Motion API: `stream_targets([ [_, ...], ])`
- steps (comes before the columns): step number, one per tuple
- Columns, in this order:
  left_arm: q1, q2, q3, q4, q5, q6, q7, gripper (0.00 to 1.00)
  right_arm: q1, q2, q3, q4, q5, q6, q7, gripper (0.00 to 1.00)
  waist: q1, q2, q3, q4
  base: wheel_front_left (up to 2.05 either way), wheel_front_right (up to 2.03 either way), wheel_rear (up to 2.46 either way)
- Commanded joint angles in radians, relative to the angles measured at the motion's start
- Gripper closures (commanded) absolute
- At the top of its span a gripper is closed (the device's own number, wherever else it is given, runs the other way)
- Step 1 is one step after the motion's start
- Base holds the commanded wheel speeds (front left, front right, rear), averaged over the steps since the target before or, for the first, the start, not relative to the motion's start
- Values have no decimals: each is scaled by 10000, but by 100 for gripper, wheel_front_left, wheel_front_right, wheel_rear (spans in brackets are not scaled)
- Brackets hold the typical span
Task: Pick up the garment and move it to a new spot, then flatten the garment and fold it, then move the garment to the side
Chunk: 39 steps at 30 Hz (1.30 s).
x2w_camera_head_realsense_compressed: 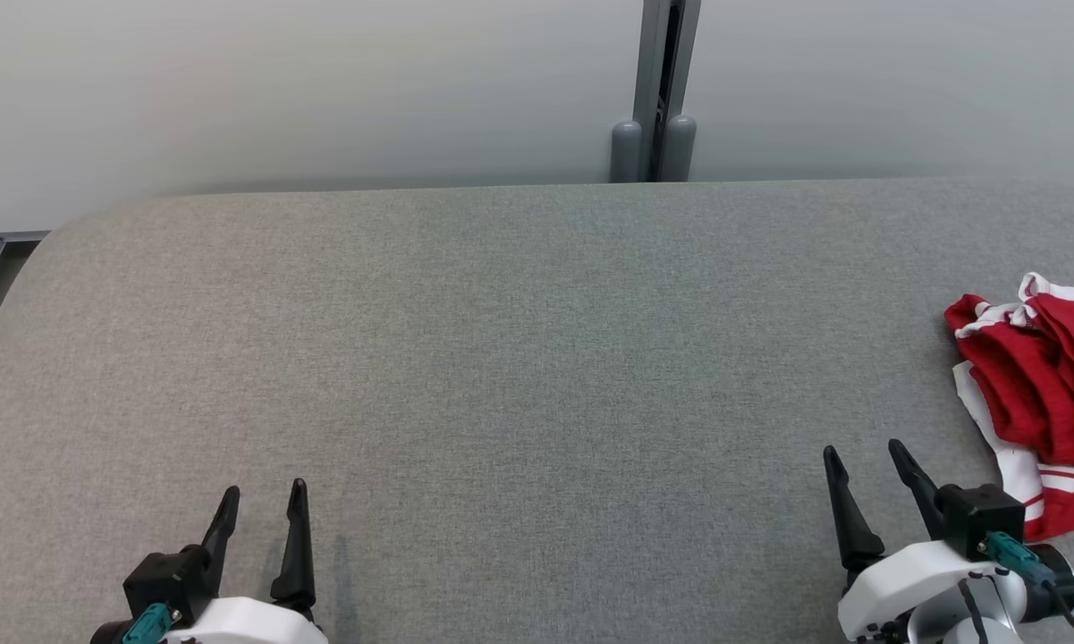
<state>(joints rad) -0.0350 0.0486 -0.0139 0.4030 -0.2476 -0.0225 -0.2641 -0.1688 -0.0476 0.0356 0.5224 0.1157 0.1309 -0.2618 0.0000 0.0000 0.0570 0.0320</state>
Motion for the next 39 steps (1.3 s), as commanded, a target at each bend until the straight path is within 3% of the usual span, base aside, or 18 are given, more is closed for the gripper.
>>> stream_targets([
  [1,-150,43,24,5,-48,-14,3,0,-81,-65,-6,-79,-51,-4,-42,0,0,0,-6,-18,0,0,0],
  [2,-171,45,-53,26,-74,-21,4,0,-34,-68,-110,-113,-83,-4,-42,0,0,0,-21,254,0,0,0],
  [14,20,41,-8,98,-214,-68,3,0,-5,-68,-34,-57,31,-4,-42,0,0,0,-103,238,0,0,0],
  [15,36,-2,-18,117,-210,-69,-1,100,1,10,11,13,5,0,2,100,0,0,-104,238,0,0,0],
  [19,211,-87,5,397,-348,-80,72,100,211,108,-18,258,138,0,115,100,0,0,-107,235,0,0,0],
  [39,-54,-52,324,-138,-3785,-342,1016,100,324,64,-388,-566,3974,-1,1047,100,0,0,-177,145,0,0,0],
])
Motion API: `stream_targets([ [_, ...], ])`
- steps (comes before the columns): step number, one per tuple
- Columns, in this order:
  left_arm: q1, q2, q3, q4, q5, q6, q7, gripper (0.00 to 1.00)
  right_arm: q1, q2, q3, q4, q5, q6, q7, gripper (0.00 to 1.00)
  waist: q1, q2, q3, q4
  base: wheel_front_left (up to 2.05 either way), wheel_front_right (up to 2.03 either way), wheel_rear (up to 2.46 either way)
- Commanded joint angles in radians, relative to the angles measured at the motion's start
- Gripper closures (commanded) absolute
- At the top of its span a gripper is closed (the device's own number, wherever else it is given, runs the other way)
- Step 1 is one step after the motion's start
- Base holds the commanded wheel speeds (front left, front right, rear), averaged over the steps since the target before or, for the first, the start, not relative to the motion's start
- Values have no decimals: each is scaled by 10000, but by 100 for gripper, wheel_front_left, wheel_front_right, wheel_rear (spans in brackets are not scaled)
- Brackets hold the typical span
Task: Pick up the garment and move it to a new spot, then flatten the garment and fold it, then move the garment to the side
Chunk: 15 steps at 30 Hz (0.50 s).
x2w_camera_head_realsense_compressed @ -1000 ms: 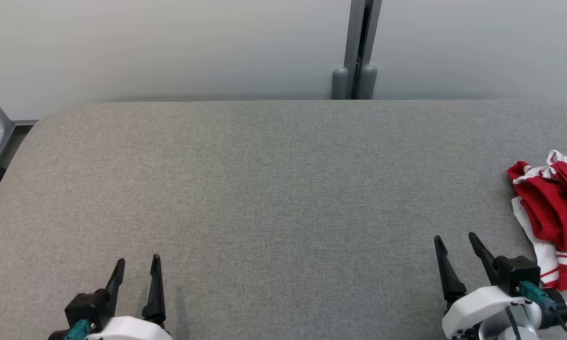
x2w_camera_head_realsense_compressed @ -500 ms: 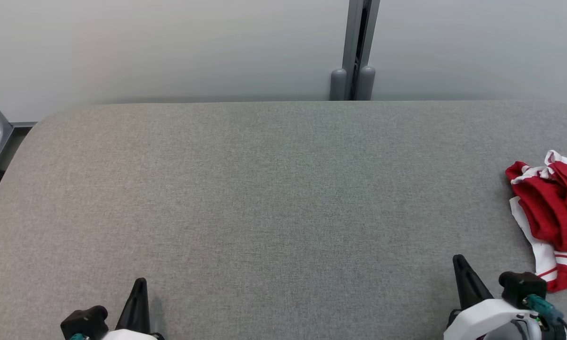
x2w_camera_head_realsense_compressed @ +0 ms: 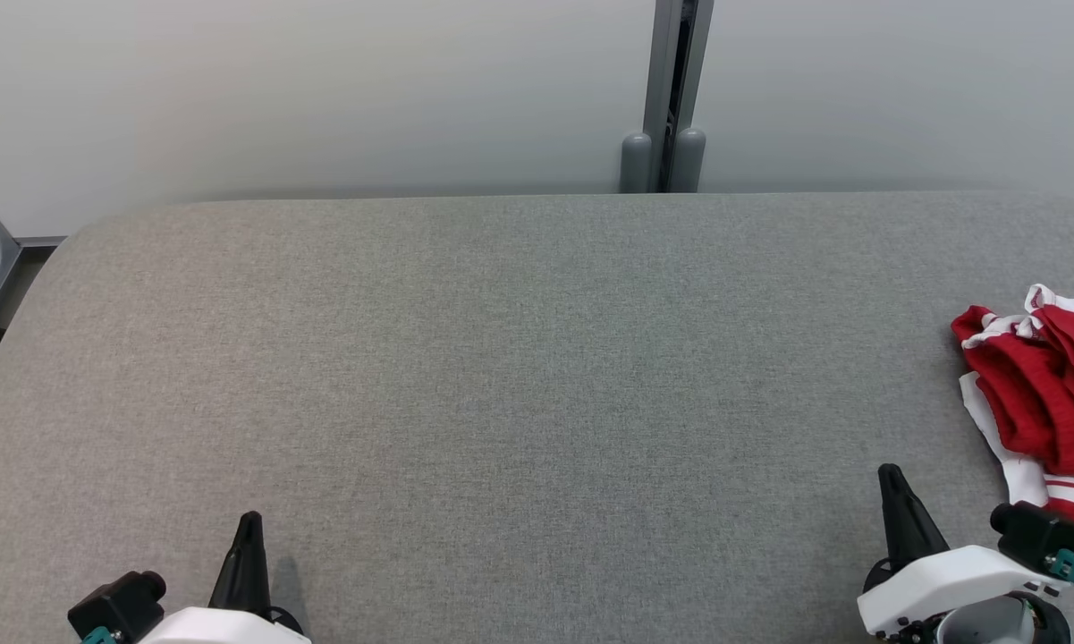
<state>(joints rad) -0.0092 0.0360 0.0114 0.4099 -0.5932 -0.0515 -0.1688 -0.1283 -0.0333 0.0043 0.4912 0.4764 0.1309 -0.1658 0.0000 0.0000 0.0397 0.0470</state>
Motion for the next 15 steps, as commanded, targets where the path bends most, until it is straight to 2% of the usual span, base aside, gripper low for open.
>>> stream_targets([
  [1,-326,76,85,-230,-479,-66,103,100,-76,-82,-92,-291,536,-1,129,100,0,0,-7,-9,0,0,0],
  [15,-469,95,262,-512,-2299,-208,614,100,-27,-106,-291,-712,2563,-1,625,100,0,0,-52,-67,0,0,0],
])
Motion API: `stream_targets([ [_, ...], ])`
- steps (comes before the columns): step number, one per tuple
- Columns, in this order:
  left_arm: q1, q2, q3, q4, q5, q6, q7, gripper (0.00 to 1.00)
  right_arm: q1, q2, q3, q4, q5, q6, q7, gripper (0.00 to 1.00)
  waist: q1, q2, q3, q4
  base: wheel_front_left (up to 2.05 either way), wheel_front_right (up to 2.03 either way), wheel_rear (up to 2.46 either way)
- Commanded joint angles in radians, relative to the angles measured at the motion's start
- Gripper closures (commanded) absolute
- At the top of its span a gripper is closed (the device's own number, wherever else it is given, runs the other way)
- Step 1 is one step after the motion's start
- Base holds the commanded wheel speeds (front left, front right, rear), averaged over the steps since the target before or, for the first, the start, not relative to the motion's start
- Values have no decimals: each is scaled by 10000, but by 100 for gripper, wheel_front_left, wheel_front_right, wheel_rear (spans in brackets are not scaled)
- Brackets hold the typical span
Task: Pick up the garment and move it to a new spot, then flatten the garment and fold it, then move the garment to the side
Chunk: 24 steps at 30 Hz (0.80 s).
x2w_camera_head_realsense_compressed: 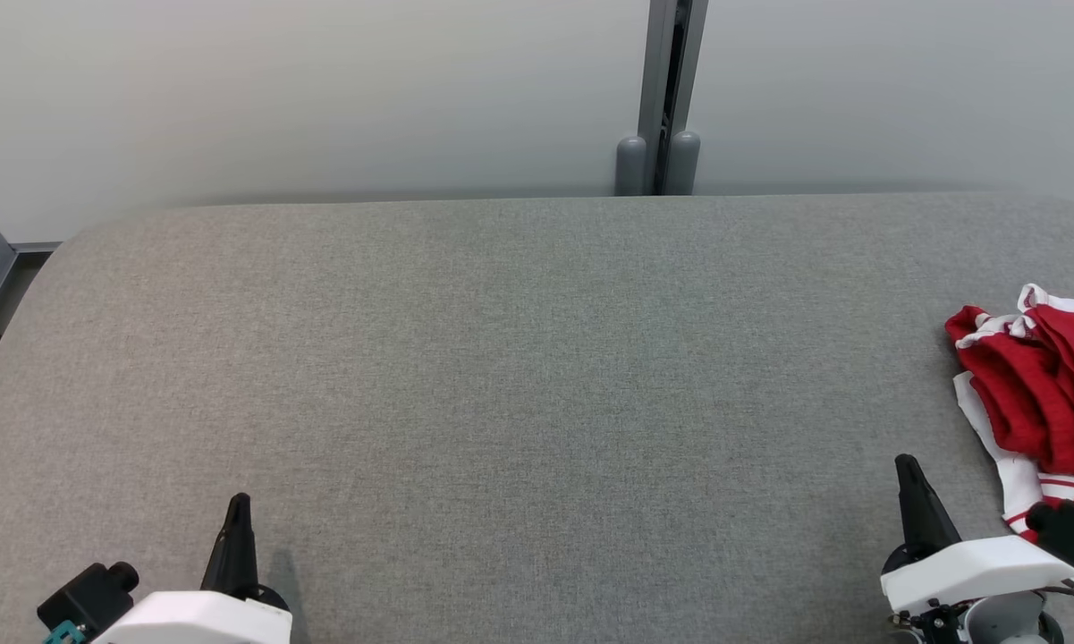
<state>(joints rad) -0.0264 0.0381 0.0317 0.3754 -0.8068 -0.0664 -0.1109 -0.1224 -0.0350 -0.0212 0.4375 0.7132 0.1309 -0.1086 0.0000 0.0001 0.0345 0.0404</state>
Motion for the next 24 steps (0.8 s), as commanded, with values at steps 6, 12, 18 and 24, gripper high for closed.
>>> stream_targets([
  [6,-377,82,147,-301,-1043,-128,279,100,-61,-101,-143,-384,1167,-1,297,100,0,-1,-25,-32,0,0,0],
  [12,-415,89,216,-405,-1749,-179,478,100,-39,-111,-225,-541,1956,-1,491,100,0,-1,-46,-58,0,0,0],
  [18,-476,96,284,-504,-2413,-233,674,100,-19,-119,-294,-696,2695,-1,678,100,0,-1,-67,-85,0,0,0],
  [24,-537,101,345,-599,-3037,-282,840,100,-7,-127,-368,-834,3391,-1,852,100,0,-1,-87,-112,0,0,0],
])
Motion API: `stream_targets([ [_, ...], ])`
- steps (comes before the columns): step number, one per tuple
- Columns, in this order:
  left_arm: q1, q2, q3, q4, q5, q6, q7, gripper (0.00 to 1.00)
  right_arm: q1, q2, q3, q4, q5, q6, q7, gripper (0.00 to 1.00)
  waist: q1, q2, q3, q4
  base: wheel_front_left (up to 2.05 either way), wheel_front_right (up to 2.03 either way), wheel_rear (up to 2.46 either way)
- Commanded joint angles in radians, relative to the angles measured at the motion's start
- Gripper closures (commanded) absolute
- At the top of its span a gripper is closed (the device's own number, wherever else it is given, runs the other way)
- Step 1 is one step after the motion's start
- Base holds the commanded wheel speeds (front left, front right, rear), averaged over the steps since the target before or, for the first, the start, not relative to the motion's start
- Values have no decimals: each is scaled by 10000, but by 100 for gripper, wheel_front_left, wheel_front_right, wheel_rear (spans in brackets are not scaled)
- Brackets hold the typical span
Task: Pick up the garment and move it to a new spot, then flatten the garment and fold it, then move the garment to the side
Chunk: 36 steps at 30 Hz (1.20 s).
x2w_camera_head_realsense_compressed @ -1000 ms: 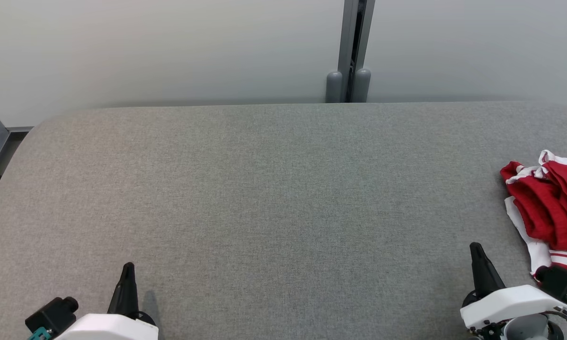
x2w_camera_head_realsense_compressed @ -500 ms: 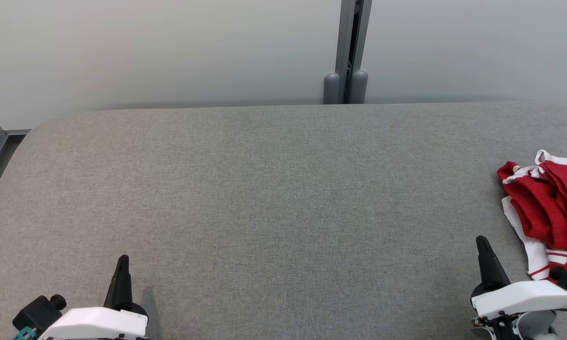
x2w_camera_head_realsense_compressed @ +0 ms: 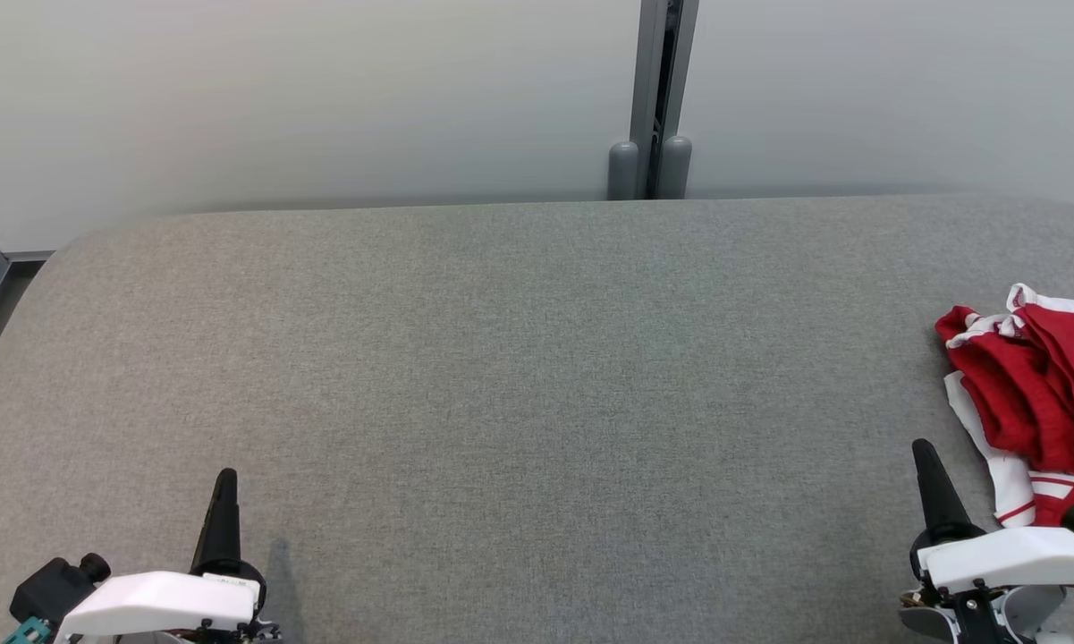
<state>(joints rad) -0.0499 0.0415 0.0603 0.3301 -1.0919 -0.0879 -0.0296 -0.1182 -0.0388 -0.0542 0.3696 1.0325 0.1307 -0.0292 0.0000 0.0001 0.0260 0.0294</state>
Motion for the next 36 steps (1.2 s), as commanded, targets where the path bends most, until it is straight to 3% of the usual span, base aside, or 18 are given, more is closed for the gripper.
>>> stream_targets([
  [1,-312,68,70,-162,-276,-76,58,100,-46,-90,-51,-182,308,1,84,100,0,-1,-5,-6,0,0,0],
  [36,-502,95,364,-597,-3246,-301,903,100,47,-130,-395,-859,3600,1,922,100,0,-1,-123,-158,0,0,0],
])
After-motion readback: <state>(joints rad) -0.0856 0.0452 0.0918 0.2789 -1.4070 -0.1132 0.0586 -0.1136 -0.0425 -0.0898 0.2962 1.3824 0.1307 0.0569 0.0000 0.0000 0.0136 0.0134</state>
